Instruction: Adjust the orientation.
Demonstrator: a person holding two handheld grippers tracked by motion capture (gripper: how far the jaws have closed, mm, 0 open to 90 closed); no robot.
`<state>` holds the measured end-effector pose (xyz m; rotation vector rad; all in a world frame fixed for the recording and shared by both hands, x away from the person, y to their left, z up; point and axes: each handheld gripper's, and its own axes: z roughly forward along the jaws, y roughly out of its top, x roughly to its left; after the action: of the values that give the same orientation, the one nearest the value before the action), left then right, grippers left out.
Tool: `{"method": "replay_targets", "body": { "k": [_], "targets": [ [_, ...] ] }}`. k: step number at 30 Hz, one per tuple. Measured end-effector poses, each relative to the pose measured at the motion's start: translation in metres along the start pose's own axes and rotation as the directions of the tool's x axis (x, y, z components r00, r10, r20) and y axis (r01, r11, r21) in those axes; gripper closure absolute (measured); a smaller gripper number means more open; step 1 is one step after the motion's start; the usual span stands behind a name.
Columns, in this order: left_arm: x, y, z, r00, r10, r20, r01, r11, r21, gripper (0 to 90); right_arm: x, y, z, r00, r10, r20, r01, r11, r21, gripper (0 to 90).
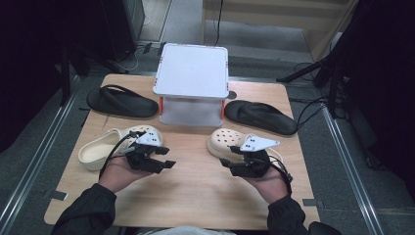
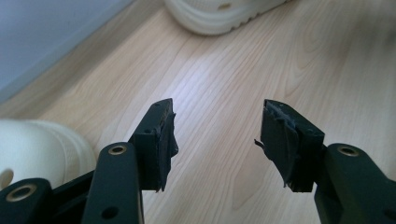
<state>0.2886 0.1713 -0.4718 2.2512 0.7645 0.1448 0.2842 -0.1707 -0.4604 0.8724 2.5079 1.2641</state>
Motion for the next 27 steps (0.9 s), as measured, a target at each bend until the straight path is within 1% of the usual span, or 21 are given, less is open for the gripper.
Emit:
{"method": "replay_targets", "body": {
  "k": [1, 3, 4, 5, 7, 11, 13, 15, 16, 17, 20, 24, 25, 27],
  "targets": [
    [0.001, 0.000, 0.000, 0.9999, -0.014, 0.003, 0.014, 0.9999, 0.007, 45.3, 0.001, -0.001, 0.002, 0.9999, -0.004, -0.011, 0.004, 1.000, 0.019, 44.8],
    [0.003, 0.001, 0.000, 0.9999, -0.016, -0.004, 0.016, 0.9999, 0.003, 45.4, 0.006, -0.002, 0.007, 0.9993, -0.035, -0.012, 0.036, 0.998, 0.051, 46.0],
    [0.003, 0.001, 0.000, 0.9999, -0.016, -0.004, 0.016, 0.9999, 0.003, 45.3, 0.009, -0.002, 0.009, 0.9988, -0.047, -0.017, 0.048, 0.997, 0.057, 45.9],
    [0.003, 0.001, 0.001, 1.0000, -0.004, -0.006, 0.004, 1.0000, 0.007, 45.0, 0.010, -0.002, 0.011, 0.9980, -0.056, -0.031, 0.057, 0.997, 0.060, 45.1],
    [0.004, 0.000, 0.003, 1.0000, -0.001, -0.003, 0.001, 0.9996, 0.028, 44.3, 0.011, -0.002, 0.013, 0.9973, -0.060, -0.041, 0.063, 0.996, 0.068, 44.5],
    [0.005, 0.000, 0.003, 1.0000, -0.009, -0.001, 0.009, 0.9996, 0.028, 43.0, 0.011, -0.002, 0.011, 0.9965, -0.071, -0.044, 0.073, 0.996, 0.060, 45.0],
    [0.004, 0.000, 0.002, 1.0000, -0.004, -0.002, 0.004, 0.9997, 0.023, 42.3, 0.010, -0.002, 0.009, 0.9963, -0.040, -0.076, 0.044, 0.997, 0.057, 45.4],
    [0.004, 0.000, 0.001, 1.0000, -0.003, -0.004, 0.003, 0.9999, 0.016, 42.3, 0.010, 0.000, 0.007, 0.9977, -0.025, -0.063, 0.028, 0.998, 0.053, 47.8],
    [0.004, 0.000, 0.001, 1.0000, -0.002, -0.003, 0.002, 0.9999, 0.016, 42.0, 0.010, 0.000, 0.006, 0.9976, -0.022, -0.066, 0.025, 0.998, 0.050, 49.1],
    [0.004, 0.000, 0.001, 1.0000, 0.000, -0.001, 0.000, 0.9999, 0.015, 41.9, 0.011, 0.001, 0.004, 0.9980, -0.020, -0.060, 0.023, 0.999, 0.049, 49.3],
    [0.004, 0.000, 0.001, 1.0000, 0.002, 0.002, -0.002, 0.9999, 0.016, 41.6, 0.012, 0.002, 0.003, 0.9979, -0.028, -0.058, 0.031, 0.998, 0.046, 49.1],
    [0.004, 0.001, 0.001, 0.9999, -0.004, 0.016, 0.004, 0.9996, 0.027, 42.0, 0.012, -0.001, 0.006, 0.9961, -0.026, -0.085, 0.032, 0.997, 0.066, 49.8],
    [0.004, 0.001, 0.000, 0.9999, 0.000, 0.014, -0.001, 0.9996, 0.029, 42.2, 0.011, -0.002, 0.008, 0.9960, -0.023, -0.086, 0.030, 0.997, 0.075, 49.8],
    [0.003, 0.002, 0.000, 1.0000, 0.003, 0.007, -0.003, 0.9996, 0.028, 42.3, 0.011, -0.003, 0.010, 0.9957, -0.036, -0.085, 0.043, 0.996, 0.082, 49.8]
  ]
}}
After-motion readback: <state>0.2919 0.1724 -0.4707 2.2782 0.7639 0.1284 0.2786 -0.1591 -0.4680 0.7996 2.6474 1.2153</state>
